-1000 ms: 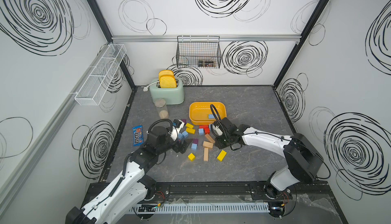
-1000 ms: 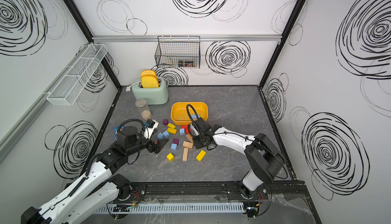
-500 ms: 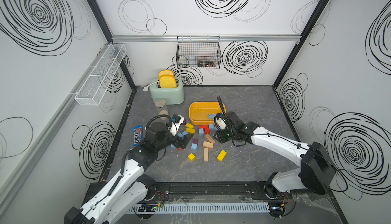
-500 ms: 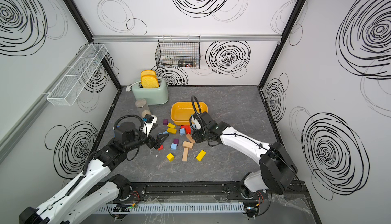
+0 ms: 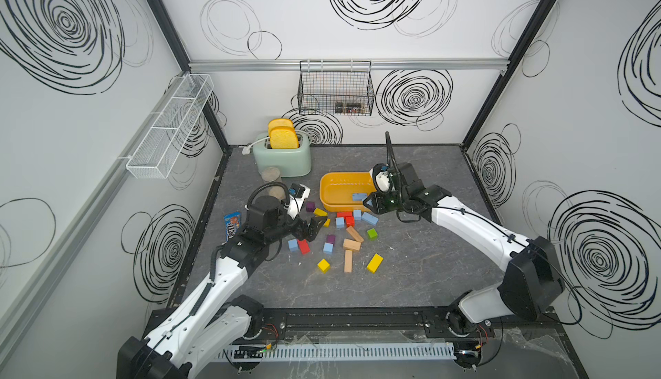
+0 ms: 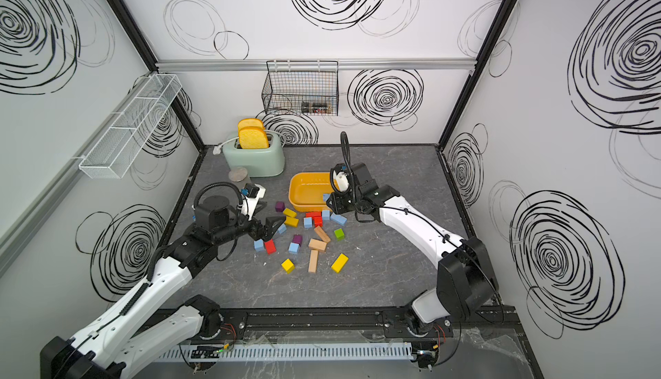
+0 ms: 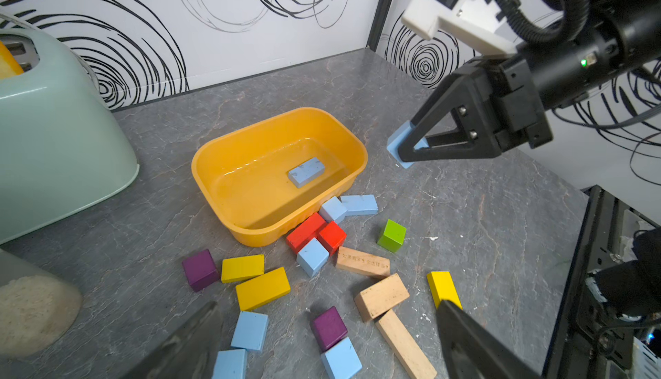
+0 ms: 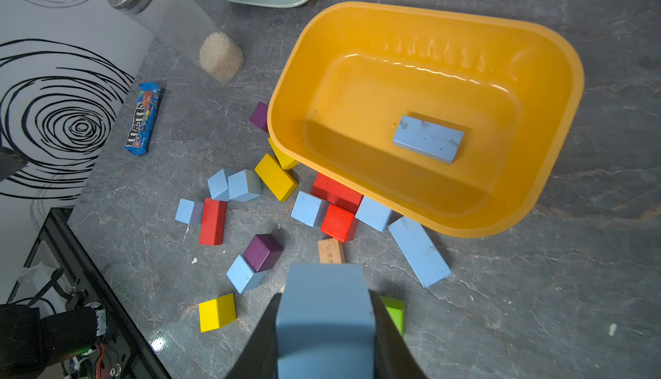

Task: Pick out the blue building blocks
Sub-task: Place the building block in the storage box.

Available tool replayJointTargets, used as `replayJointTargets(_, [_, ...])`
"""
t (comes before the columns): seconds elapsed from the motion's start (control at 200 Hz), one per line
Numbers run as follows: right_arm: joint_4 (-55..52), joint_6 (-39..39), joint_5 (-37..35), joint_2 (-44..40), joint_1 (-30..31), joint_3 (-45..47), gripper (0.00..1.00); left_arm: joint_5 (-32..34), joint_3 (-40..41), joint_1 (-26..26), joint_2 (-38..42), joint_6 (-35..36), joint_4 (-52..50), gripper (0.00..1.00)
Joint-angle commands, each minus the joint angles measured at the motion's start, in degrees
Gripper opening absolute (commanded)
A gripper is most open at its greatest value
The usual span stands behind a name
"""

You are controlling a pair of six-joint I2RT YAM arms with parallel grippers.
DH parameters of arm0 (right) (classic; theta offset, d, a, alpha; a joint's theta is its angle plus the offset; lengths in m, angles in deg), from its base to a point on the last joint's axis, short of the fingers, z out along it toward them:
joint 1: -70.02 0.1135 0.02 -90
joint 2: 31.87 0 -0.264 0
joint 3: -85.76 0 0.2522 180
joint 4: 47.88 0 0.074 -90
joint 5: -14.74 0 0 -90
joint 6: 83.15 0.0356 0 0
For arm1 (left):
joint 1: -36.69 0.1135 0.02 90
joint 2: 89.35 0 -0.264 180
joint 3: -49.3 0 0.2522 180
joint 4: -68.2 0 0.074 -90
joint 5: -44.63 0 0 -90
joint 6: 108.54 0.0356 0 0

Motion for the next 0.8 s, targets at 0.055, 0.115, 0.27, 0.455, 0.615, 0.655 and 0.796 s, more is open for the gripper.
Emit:
replayJointTargets(0.055, [1.52,-1.3,0.84,2.43,-1.4,-3.28,0.0,-2.25,-2.15,1.45,-2.35,-0.63,5.34,0.96])
replayJointTargets(0.115, [0.92,-1.42,0.54,3.78,-1.89,-4.71,0.0,-2.58,-2.15,1.69,-3.2,-0.86,6.3,0.96])
replayJointTargets(0.27, [0.14,-1.76,-0.55,7.29,-2.94,-7.89,0.0,-3.18,-2.15,2.27,-5.65,-1.3,8.39,0.96])
replayJointTargets(0.455, [-0.68,-1.92,-2.06,12.18,-4.02,-11.58,0.0,-3.6,-2.13,2.78,-8.12,-1.38,10.29,0.96])
replayJointTargets(0.615, [-2.9,-2.01,-4.27,17.68,-4.54,-15.8,0.0,-3.46,-2.32,3.05,-10.04,-1.05,10.94,0.96])
replayJointTargets(0.655, [-3.77,-1.93,-4.88,19.22,-4.67,-17.01,0.0,-3.46,-2.32,3.09,-10.39,-0.88,11.02,0.96])
replayJointTargets(0.796, [-5.46,-1.96,-8.04,24.04,-4.83,-20.64,0.06,-2.76,-2.07,3.42,-11.87,-0.31,11.24,0.96])
